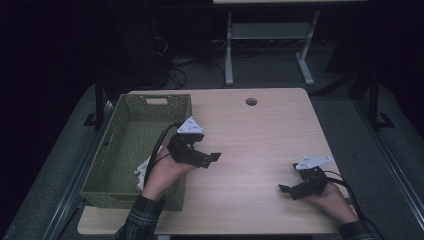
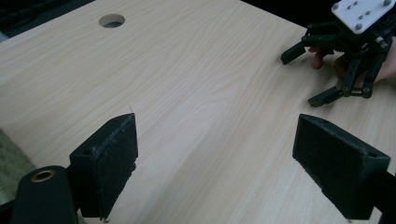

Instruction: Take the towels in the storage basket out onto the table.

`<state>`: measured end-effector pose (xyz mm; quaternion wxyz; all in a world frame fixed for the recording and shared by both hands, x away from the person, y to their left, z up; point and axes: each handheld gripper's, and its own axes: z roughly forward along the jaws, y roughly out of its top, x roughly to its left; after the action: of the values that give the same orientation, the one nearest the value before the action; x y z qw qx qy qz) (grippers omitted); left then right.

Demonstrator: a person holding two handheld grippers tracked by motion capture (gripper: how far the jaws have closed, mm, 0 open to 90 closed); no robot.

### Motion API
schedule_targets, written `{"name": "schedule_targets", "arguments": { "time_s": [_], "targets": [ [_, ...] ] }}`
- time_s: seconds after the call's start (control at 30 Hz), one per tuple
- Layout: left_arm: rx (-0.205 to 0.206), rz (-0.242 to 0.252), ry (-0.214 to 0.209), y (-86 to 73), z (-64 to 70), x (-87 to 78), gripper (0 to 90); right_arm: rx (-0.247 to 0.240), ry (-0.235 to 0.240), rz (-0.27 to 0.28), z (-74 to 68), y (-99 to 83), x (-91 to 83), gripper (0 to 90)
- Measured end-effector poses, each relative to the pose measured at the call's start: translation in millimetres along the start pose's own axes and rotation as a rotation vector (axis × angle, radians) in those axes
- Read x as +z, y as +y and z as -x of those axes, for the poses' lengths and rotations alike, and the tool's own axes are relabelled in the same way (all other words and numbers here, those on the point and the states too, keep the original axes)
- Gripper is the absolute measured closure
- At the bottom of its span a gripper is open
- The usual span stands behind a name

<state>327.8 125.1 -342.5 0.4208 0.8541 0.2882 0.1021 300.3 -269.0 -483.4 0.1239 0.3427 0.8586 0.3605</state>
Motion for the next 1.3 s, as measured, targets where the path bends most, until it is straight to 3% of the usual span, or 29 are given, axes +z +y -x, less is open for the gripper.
{"name": "schedule_targets", "arguments": {
  "time_s": [0.67,0.97,1.3],
  "targets": [
    [-0.032,0.009,0.047,-16.3,-21.3,-28.4,13.5,0.0,0.0,0.0,0.0,0.0,0.0,1.0],
    [-0.042,0.015,0.092,-25.9,-33.6,-46.5,13.4,0.0,0.0,0.0,0.0,0.0,0.0,1.0],
    [-0.088,0.031,0.156,-39.1,-49.8,-64.8,13.6,0.0,0.0,0.0,0.0,0.0,0.0,1.0]
  ]
}}
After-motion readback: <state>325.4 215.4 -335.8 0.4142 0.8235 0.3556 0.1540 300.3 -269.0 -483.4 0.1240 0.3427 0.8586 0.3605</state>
